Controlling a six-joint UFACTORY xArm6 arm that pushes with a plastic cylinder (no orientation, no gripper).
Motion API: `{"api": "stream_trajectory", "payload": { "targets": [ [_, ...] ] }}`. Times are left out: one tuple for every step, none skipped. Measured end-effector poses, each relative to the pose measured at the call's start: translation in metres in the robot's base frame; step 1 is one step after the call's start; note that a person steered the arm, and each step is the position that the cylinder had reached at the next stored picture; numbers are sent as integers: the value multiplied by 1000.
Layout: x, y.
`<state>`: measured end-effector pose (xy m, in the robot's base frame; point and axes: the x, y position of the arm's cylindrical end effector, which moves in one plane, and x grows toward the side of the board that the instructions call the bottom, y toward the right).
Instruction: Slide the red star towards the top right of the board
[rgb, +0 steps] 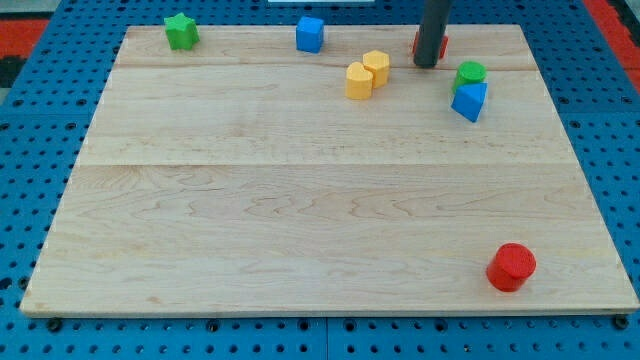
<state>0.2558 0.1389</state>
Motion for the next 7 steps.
{"api": "stream_trajectory", "payload": {
  "targets": [
    [5, -33],
    [-1, -37],
    [-5, -7],
    [-9, 4],
    [-10, 5],
    [-10, 5],
    [-10, 5]
  ]
}}
